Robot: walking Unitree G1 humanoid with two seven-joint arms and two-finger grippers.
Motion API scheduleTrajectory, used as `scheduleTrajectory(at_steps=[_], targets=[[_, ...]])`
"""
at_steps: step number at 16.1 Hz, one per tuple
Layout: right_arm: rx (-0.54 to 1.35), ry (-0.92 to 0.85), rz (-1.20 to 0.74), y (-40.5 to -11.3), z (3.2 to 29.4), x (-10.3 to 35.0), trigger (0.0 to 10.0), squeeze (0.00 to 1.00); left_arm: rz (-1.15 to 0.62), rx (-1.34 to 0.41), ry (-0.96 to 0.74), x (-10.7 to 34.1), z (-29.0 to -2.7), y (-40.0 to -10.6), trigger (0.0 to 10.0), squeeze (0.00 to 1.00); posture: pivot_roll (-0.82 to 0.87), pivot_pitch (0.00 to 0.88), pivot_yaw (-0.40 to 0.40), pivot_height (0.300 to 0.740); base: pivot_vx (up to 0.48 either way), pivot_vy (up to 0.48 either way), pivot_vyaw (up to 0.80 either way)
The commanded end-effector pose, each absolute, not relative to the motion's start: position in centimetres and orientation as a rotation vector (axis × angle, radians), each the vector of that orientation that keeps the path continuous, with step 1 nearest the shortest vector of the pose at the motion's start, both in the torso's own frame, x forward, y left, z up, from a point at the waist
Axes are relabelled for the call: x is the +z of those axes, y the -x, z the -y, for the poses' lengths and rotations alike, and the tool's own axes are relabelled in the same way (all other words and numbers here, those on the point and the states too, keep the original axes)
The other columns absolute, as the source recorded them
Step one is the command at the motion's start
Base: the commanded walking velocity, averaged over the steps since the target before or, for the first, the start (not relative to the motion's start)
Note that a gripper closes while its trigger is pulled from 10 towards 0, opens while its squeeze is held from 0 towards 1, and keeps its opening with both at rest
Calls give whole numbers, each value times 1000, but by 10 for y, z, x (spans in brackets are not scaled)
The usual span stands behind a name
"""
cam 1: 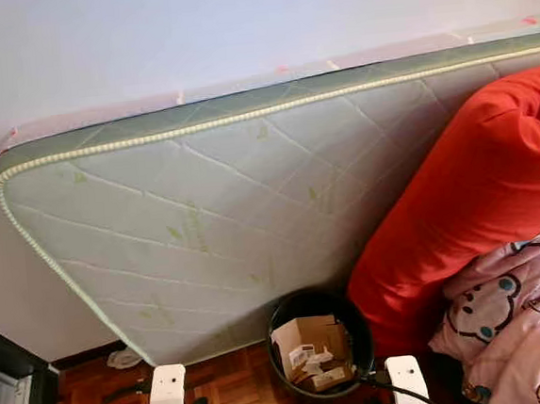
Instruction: Clean up the room
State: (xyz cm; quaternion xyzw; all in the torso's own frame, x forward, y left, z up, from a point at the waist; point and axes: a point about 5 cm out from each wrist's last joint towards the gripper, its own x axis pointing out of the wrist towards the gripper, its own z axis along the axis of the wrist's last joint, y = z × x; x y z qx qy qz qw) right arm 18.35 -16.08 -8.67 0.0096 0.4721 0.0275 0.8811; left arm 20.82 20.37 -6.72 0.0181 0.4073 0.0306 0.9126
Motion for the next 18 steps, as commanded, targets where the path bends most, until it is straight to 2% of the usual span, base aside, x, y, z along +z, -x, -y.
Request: scheduleTrajectory(at_steps=[1, 3, 7, 18], targets=[[62, -9, -994, -182, 162, -87, 10000, 0, -876, 67, -33, -73, -199, -200, 10000, 0, 15, 0, -34, 740, 0, -480, -650], [63, -8, -996, -182, 163, -88, 10000, 0, -891, 80, -13, -76, -198, -195, 10000, 0, 18, 0, -36, 740, 0, -450, -644], [57, -19, -997, -181, 160, -88, 10000, 0, -900, 119, -16, -76, -210, -190, 10000, 0, 7, 0, -25, 740, 0, 0, -644], [39, -28, -1007, -177, 160, -90, 10000, 0, -927, 128, -14, -80, -211, -183, 10000, 0, -22, 0, -13, 740, 0, 0, -634]])
